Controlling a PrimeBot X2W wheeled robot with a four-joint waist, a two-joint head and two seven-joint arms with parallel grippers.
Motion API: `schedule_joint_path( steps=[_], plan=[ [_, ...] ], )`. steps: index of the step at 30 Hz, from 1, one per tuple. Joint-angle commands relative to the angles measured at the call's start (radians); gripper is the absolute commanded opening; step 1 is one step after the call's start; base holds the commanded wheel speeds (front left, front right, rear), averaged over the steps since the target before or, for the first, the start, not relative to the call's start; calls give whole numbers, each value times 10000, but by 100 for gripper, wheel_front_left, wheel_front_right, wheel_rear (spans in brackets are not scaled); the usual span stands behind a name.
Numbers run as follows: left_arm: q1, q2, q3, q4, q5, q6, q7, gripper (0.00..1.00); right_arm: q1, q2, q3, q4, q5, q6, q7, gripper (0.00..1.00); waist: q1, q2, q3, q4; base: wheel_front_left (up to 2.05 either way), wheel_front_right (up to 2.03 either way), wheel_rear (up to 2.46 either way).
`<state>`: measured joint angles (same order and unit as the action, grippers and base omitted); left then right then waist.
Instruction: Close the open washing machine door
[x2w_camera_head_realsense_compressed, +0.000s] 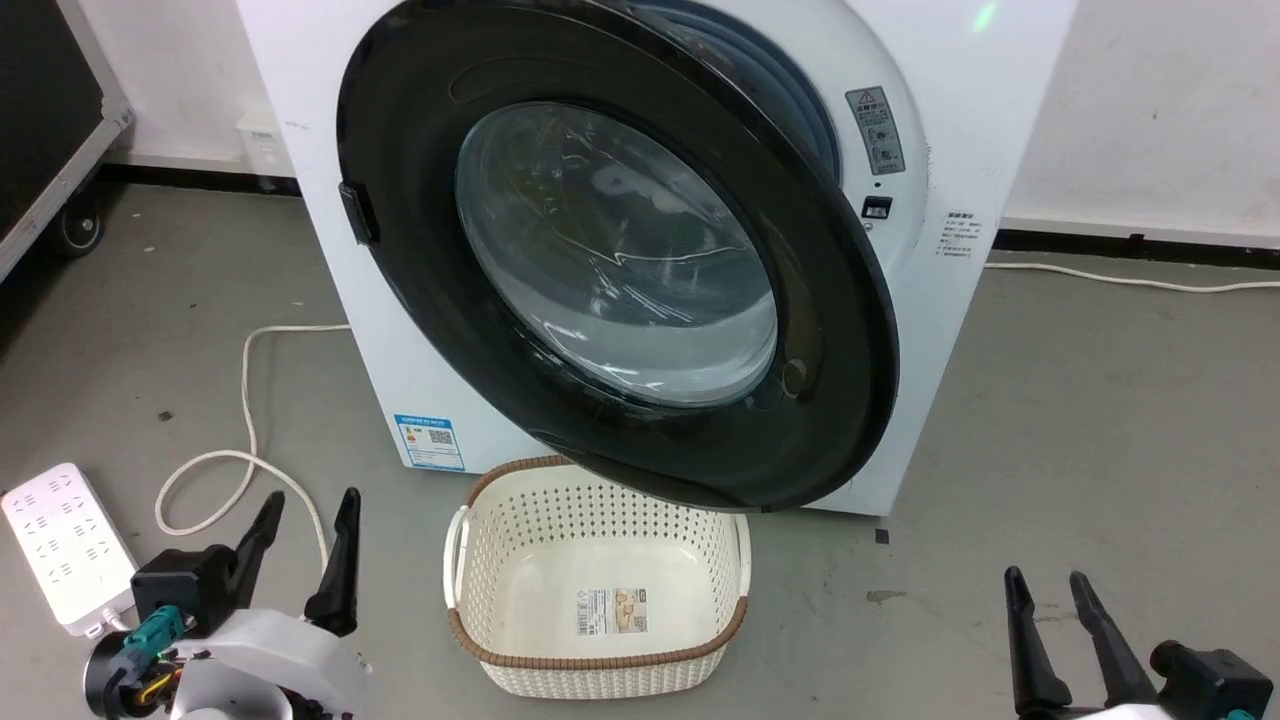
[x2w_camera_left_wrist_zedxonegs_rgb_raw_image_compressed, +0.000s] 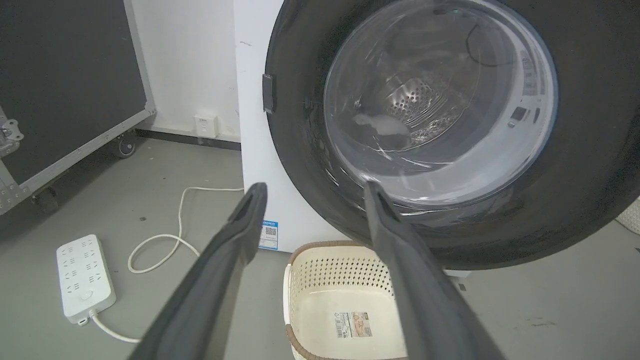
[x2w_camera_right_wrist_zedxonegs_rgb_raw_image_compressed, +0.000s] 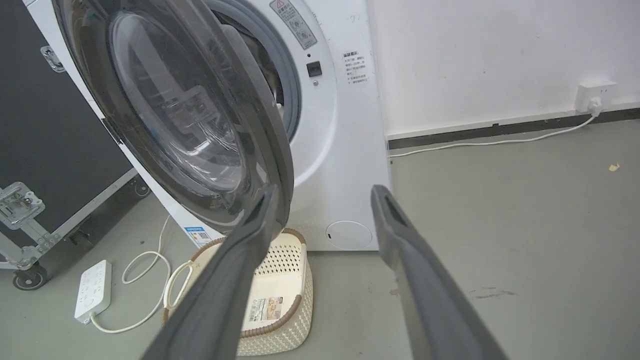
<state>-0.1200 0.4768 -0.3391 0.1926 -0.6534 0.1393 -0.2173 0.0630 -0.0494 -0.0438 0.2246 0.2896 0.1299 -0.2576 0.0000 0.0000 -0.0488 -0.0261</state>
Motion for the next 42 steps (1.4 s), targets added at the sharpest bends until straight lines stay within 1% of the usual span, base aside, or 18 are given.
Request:
schedule_joint_path(
  steps=[1, 4, 6, 11, 16, 20, 25, 29, 34, 42],
  plan=[
    [155, -4, 23, -83, 81, 53, -80, 100, 117, -8, 24, -9, -62, 8, -16, 0, 0, 0, 17, 2, 0, 0, 0],
    [250, -7, 22, -334, 216, 146, -169, 100, 4, -8, 189, -162, -147, 8, 165, 0, 0, 0, 90, 40, 0, 0, 0],
    [293, 2, 22, -502, 284, 199, -201, 100, -186, -8, 480, -324, -127, 8, 367, 0, 0, 0, 182, 95, 0, 0, 0],
    [273, -28, -26, -866, 385, 238, -246, 100, -1224, -8, 1309, -273, -250, 8, 1070, 0, 0, 0, 510, 363, 0, 0, 0],
    [21, -33, 13, -1111, 407, 138, -290, 100, -2660, -8, 1425, 559, -431, 8, 1327, 0, 0, 0, 1092, 720, 0, 0, 0],
    [-71, 5, 101, -1178, 447, 87, -332, 100, -3651, -8, 1233, 1536, -447, 8, 1121, 0, 0, 0, 1414, 861, 0, 0, 0],
    [-242, 29, 171, -1230, 511, 2, -367, 100, -4625, -8, 751, 2706, -682, 8, 791, 0, 0, 0, 1726, 978, 0, 0, 0],
    [-378, -5, 208, -1319, 545, -85, -390, 100, -5249, -8, 113, 3373, -1001, 8, 532, 0, 0, 0, 1932, 1060, 0, 0, 0],
    [-586, -2, 299, -1515, 597, -216, -411, 100, -6174, -8, -759, 3888, -1691, 8, 419, 0, 0, 0, 2465, 1168, 0, 0, 0],
    [-1142, -25, 730, -2003, 739, -433, -436, 100, -8247, -8, -2319, 4372, -2918, 8, 484, 0, 0, 0, 3915, 1469, 0, 0, 0]
  ],
)
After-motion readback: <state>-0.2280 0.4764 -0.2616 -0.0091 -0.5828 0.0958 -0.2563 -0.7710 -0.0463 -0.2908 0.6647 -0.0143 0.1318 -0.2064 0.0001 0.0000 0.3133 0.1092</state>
